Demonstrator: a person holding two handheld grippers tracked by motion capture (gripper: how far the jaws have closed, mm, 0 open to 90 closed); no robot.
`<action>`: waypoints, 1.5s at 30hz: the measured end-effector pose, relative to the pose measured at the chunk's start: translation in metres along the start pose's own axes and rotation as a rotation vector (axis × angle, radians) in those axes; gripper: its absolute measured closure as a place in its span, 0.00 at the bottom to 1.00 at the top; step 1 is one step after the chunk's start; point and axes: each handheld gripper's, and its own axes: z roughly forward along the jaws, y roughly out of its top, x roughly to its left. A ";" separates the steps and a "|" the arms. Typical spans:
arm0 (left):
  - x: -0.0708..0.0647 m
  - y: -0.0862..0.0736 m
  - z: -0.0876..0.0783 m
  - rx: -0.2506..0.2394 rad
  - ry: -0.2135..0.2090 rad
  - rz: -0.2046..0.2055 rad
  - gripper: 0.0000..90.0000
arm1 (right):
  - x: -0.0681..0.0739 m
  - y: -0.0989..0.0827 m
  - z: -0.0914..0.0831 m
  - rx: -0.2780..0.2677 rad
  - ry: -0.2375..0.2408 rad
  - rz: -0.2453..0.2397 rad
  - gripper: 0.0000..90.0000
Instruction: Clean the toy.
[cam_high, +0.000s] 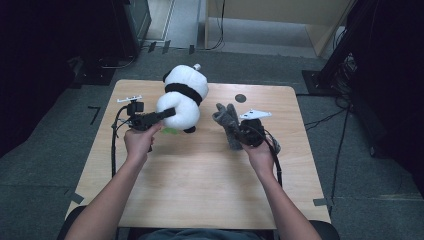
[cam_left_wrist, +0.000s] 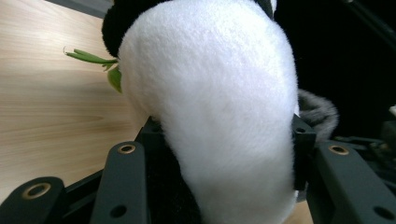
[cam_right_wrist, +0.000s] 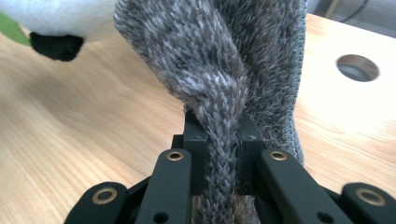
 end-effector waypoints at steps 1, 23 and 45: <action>0.002 0.000 0.000 -0.001 0.009 -0.001 0.55 | -0.003 0.000 -0.002 -0.003 -0.006 0.004 0.89; 0.040 0.007 -0.014 0.044 0.131 0.059 0.55 | -0.067 -0.003 -0.035 -0.008 -0.090 0.130 0.89; 0.084 -0.003 -0.011 0.074 0.199 0.056 0.48 | -0.103 -0.035 0.014 0.133 -0.120 0.186 0.87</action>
